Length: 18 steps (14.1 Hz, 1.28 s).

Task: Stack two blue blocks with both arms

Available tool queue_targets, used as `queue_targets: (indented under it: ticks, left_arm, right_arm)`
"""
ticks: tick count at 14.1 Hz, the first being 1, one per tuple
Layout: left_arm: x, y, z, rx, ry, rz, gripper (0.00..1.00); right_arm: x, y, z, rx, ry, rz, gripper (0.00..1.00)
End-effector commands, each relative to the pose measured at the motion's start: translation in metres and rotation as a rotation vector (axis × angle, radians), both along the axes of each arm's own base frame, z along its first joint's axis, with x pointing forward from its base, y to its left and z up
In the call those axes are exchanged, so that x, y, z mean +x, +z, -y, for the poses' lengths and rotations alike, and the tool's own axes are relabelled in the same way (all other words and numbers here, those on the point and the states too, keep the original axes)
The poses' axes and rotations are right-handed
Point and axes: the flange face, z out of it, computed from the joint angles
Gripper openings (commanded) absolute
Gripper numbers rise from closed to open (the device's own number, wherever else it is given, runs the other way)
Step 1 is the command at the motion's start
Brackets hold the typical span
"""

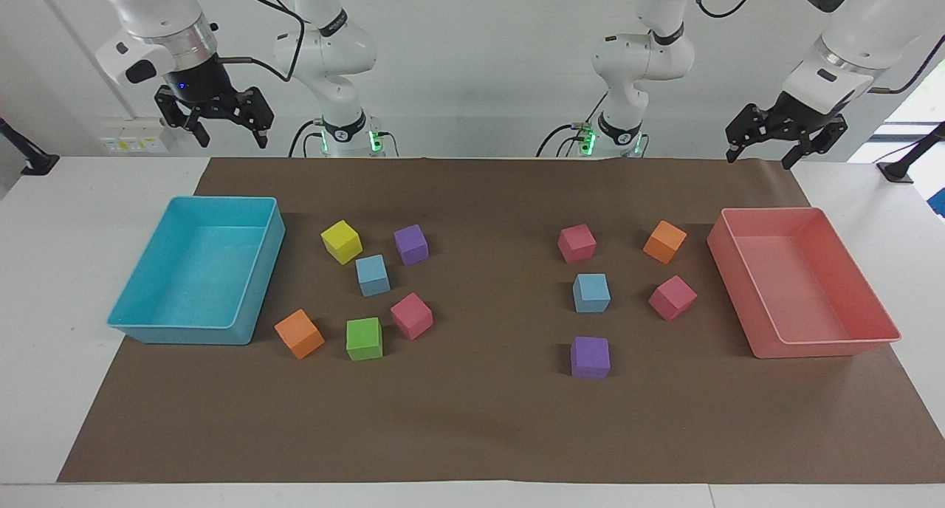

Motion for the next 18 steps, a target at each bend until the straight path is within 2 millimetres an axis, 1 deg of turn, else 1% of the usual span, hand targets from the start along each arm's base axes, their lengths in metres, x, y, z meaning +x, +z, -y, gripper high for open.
queue_targets:
  ticks: [1,4,6,8,12,18]
  left_arm:
    - [-0.005,0.004,0.0002,-0.011,-0.008,-0.004,1.0]
    - [-0.0055,0.0041,0.0026,-0.011,-0.012,-0.004,1.0]
    - [-0.0048,0.0041,-0.0024,-0.009,-0.004,-0.002,1.0]
    - [-0.0042,0.0037,-0.0028,-0.006,-0.004,0.001,1.0]
    - [-0.0055,0.0034,-0.0004,-0.006,-0.009,-0.005,1.0]
    - [-0.0049,0.0044,-0.002,-0.006,-0.005,0.001,1.0]
  right_arm:
    - [-0.0056,-0.001,0.0046,0.009,0.016,0.007,1.0]
    - [-0.0084,-0.0014,0.0047,0.01,0.016,0.0,1.0]
    - [-0.0085,-0.001,0.0055,0.01,0.013,0.004,1.0]
    - [-0.0082,-0.0007,0.0063,0.01,0.012,0.007,1.0]
    - [-0.0086,-0.0011,0.0047,0.01,0.016,0.003,1.0]
    - [-0.0107,-0.0039,0.0136,0.012,0.002,-0.005,1.0]
